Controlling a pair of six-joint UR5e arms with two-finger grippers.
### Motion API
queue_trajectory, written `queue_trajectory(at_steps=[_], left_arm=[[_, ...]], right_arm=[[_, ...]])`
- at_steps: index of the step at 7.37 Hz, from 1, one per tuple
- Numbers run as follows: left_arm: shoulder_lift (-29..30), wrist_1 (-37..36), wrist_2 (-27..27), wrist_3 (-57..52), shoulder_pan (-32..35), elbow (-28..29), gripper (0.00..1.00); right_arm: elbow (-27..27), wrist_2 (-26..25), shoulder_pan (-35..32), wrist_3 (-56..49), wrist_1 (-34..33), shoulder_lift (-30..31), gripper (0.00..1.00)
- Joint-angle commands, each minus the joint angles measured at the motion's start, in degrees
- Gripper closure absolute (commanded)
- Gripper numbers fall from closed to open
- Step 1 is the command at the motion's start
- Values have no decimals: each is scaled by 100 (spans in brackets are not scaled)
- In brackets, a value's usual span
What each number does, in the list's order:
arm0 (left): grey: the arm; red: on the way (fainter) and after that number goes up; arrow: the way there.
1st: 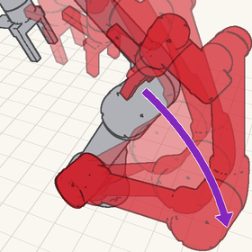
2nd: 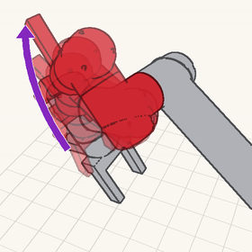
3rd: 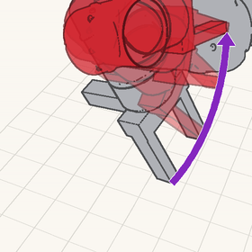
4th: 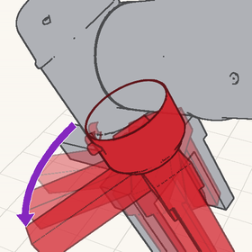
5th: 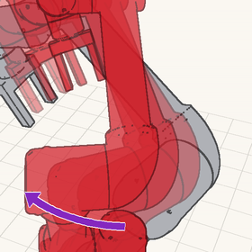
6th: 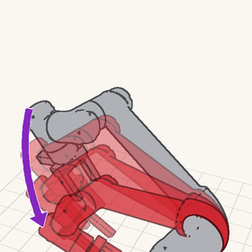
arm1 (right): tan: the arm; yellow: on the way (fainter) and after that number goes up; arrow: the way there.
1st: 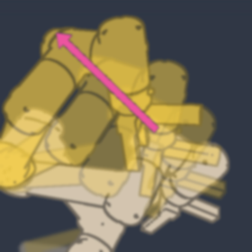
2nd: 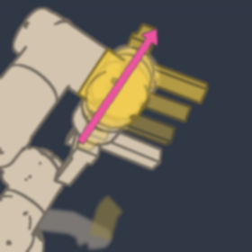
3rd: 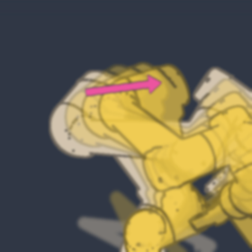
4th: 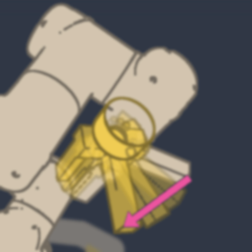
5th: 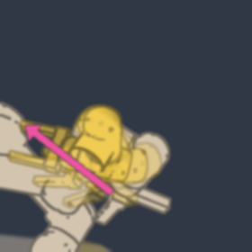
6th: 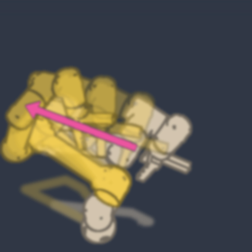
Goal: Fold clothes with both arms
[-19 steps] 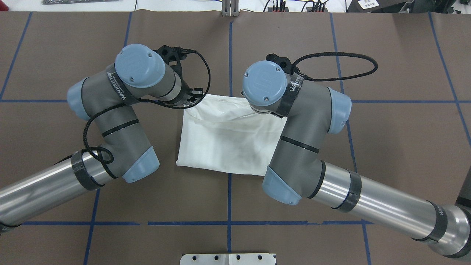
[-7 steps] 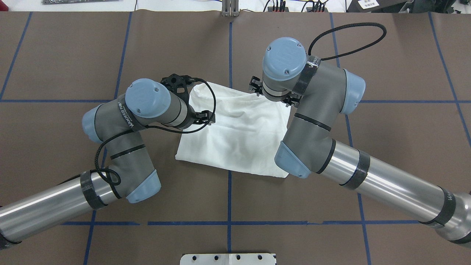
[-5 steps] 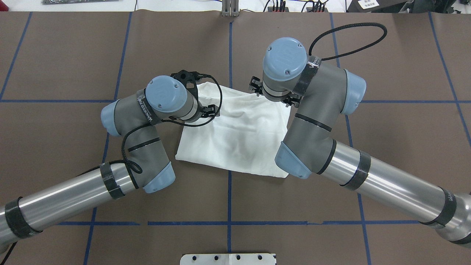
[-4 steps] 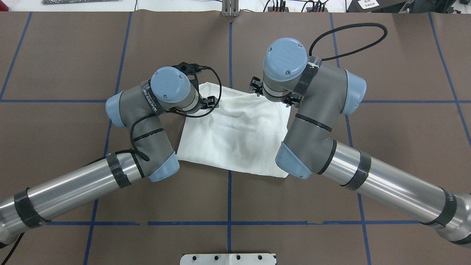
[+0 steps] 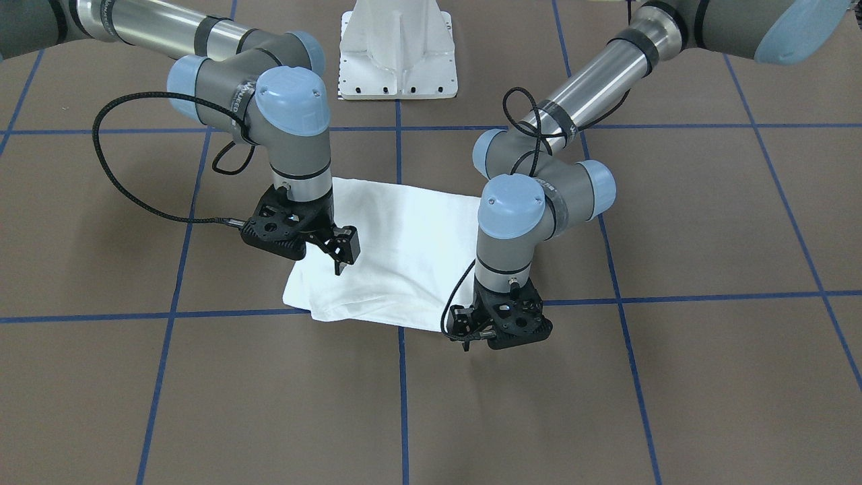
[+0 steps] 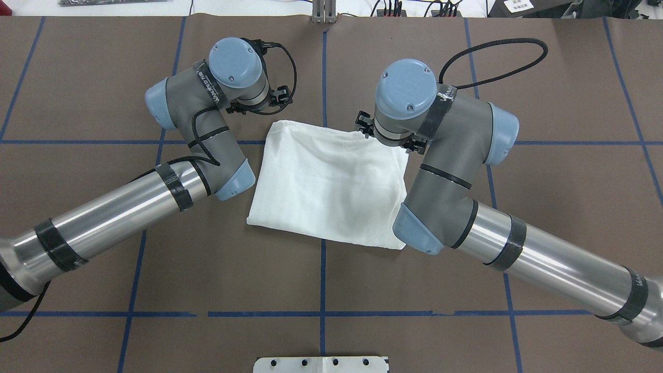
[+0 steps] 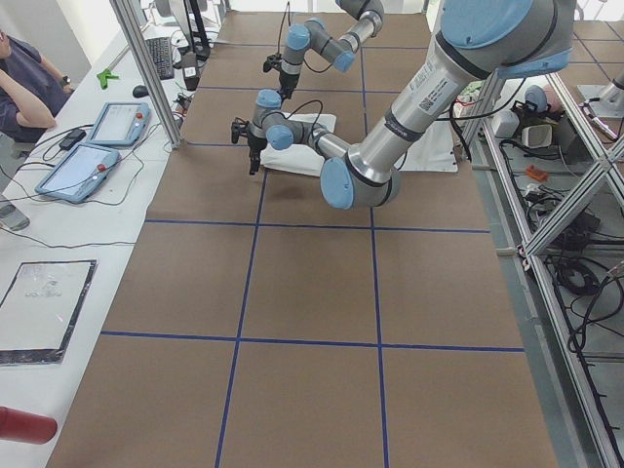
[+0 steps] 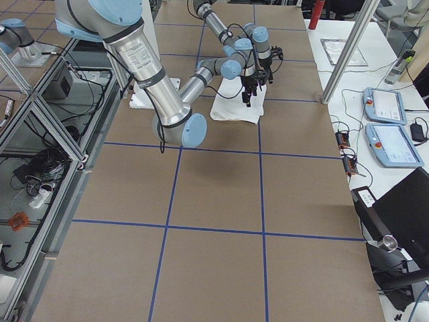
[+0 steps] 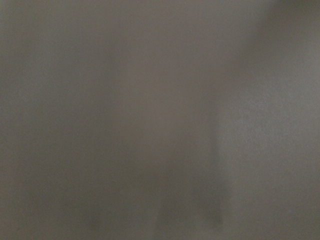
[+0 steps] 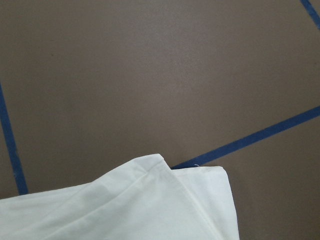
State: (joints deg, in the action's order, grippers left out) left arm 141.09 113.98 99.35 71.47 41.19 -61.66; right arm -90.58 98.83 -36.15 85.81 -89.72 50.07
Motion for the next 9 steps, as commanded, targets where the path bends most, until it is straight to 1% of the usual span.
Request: queue_trajectory(at_steps=[1, 2, 3, 4, 5, 6, 9], left_arm=[[-2, -33, 214, -10, 56, -222, 0], [-151, -33, 538, -45, 134, -537, 0], [-483, -94, 785, -472, 213, -1071, 0], [-791, -191, 883, -615, 275, -1537, 0], [-846, -200, 893, -625, 276, -1620, 0], [-846, -200, 893, -617, 276, -1621, 0], [-846, -192, 893, -616, 276, -1630, 0]], right_arm=[[14, -12, 64, 6, 401, 196, 0], [49, -12, 195, 24, 455, 162, 0], [84, -126, 327, -2, 447, 161, 0], [128, -562, 537, -151, 429, 196, 0], [137, -766, 634, -300, 386, 292, 0], [129, -777, 635, -458, 359, 476, 0], [58, -1022, 565, -1213, -325, 522, 0]])
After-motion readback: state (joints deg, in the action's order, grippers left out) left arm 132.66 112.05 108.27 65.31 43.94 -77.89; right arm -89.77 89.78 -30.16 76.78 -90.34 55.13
